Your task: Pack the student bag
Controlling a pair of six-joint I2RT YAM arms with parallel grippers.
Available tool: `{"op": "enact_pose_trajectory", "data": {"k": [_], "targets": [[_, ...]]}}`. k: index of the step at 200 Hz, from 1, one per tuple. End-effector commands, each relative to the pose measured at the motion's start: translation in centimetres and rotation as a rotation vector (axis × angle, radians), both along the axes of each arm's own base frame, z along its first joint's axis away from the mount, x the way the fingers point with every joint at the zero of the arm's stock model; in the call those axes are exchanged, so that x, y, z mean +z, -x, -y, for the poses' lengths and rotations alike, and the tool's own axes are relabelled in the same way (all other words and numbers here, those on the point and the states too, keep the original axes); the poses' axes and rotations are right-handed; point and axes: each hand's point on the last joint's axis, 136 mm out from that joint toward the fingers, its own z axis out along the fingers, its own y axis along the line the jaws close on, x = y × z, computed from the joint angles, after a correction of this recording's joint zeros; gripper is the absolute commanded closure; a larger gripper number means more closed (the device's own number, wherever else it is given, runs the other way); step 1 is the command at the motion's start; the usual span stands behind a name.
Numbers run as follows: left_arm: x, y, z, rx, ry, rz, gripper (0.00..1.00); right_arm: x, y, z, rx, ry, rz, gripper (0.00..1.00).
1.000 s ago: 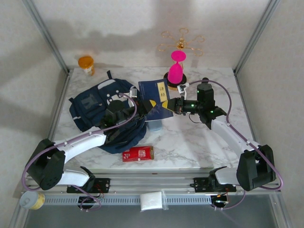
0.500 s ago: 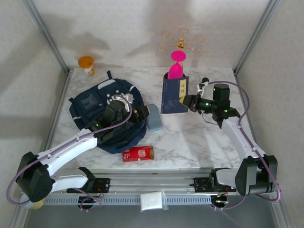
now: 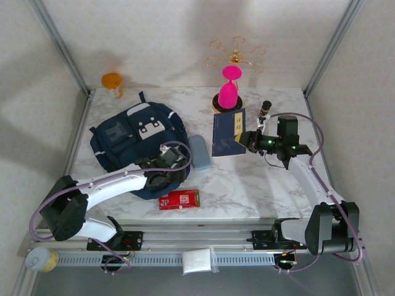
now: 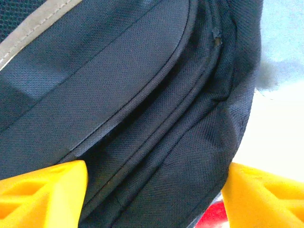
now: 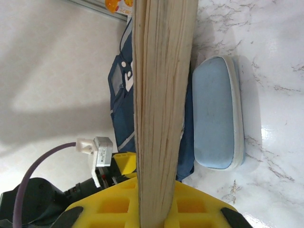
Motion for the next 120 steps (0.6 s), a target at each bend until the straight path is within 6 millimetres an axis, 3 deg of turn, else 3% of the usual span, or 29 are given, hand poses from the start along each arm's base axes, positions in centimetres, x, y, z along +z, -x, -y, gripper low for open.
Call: {"op": "enact_pose_trajectory", "data": {"k": [1, 31, 57, 94, 120], "targets": [[-0.5, -1.1, -0.3, -0.008, -0.059, 0.041, 0.33, 0.8, 0.3, -0.1, 0.029, -0.018, 0.048, 1.0], [-1.4, -1.8, -0.4, -0.011, -0.09, 0.044, 0.44, 0.6, 0.4, 0.0, 0.025, -0.014, 0.049, 1.0], [-0.9, -2.6, -0.9, 0.003, -0.092, 0.066, 0.59, 0.3, 0.5, 0.0, 0.031, -0.006, 0.045, 1.0], [3.1, -3.6, -1.0, -0.018, -0.074, 0.161, 0.87, -1.1, 0.9, 0.0, 0.033, 0.0, -0.003, 1.0], [7.3, -5.0, -1.8, 0.007, -0.079, 0.236, 1.0, -1.8, 1.7, -1.1, 0.062, -0.003, -0.026, 1.0]]}}
